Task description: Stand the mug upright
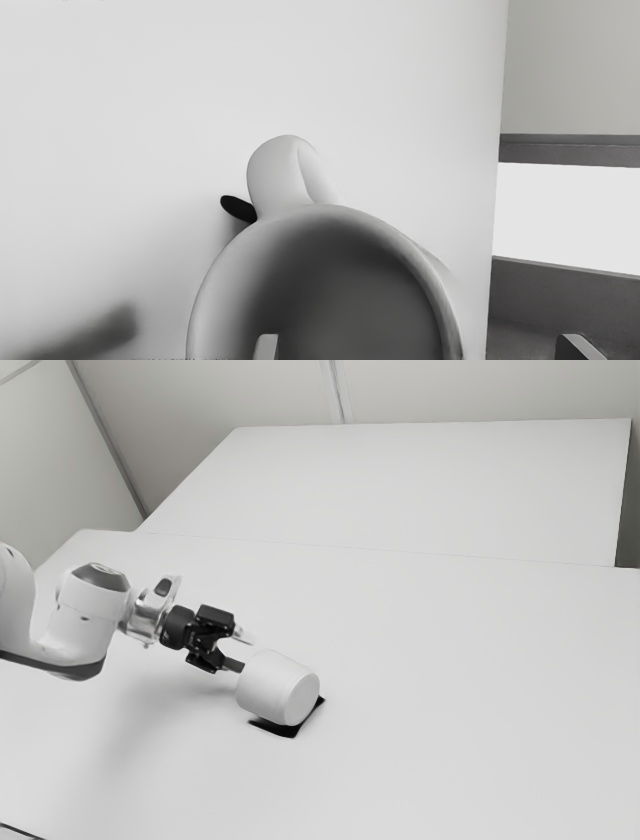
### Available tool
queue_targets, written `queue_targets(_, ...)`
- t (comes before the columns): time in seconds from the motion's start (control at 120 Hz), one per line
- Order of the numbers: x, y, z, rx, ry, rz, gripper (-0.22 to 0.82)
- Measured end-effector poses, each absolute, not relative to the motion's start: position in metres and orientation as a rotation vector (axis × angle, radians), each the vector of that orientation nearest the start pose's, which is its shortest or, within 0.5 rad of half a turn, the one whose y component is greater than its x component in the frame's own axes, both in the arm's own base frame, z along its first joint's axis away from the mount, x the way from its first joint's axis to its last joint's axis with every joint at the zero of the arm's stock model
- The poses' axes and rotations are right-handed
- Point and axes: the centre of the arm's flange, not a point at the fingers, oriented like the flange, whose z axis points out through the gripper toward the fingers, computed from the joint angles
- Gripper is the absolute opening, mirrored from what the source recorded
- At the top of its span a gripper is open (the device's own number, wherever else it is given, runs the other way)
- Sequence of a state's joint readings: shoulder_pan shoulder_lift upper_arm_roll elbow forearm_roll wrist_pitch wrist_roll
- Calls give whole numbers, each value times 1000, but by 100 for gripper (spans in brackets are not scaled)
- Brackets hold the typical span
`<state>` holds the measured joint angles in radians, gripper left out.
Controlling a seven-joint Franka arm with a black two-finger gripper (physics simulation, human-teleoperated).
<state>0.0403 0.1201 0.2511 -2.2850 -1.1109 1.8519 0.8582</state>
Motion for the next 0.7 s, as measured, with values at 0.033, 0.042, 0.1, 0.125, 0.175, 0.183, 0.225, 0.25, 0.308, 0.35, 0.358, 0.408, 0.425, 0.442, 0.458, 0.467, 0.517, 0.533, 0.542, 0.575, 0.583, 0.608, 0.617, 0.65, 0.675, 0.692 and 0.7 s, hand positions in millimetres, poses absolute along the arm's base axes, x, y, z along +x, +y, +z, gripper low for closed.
queue_targets(0.033, 489, 70, 299, 2122, 56, 109, 60)
queue_targets(0.042, 489, 69, 299, 2123, 46, 109, 60)
queue_targets(0.1, 488, 63, 297, 2127, -11, 101, 60)
queue_targets(0.125, 487, 61, 296, 2128, -31, 100, 60)
queue_targets(0.175, 487, 57, 295, 2125, -65, 101, 60)
queue_targets(0.183, 487, 56, 294, 2124, -70, 102, 60)
queue_targets(0.225, 487, 53, 293, 2119, -89, 106, 60)
queue_targets(0.25, 487, 51, 292, 2114, -98, 110, 60)
queue_targets(0.308, 489, 45, 291, 2098, -116, 123, 60)
queue_targets(0.35, 490, 40, 292, 2084, -126, 137, 60)
queue_targets(0.358, 490, 40, 292, 2081, -128, 141, 60)
queue_targets(0.408, 491, 37, 293, 2066, -133, 159, 60)
queue_targets(0.425, 492, 36, 293, 2062, -135, 165, 60)
queue_targets(0.442, 492, 36, 293, 2058, -136, 170, 60)
queue_targets(0.458, 492, 36, 293, 2054, -137, 175, 60)
queue_targets(0.467, 492, 36, 293, 2053, -138, 177, 60)
queue_targets(0.517, 492, 35, 293, 2044, -143, 190, 60)
queue_targets(0.533, 492, 35, 293, 2041, -144, 194, 58)
queue_targets(0.542, 492, 35, 293, 2039, -145, 196, 57)
queue_targets(0.575, 491, 35, 292, 2034, -145, 201, 49)
queue_targets(0.583, 491, 34, 291, 2032, -145, 203, 47)
queue_targets(0.608, 491, 34, 291, 2028, -145, 207, 40)
queue_targets(0.617, 491, 34, 291, 2027, -146, 208, 38)
queue_targets(0.65, 491, 34, 290, 2023, -147, 214, 28)
queue_targets(0.675, 491, 34, 290, 2021, -150, 218, 22)
queue_targets(0.692, 491, 33, 290, 2019, -151, 221, 18)
queue_targets(0.7, 491, 33, 290, 2018, -152, 223, 17)
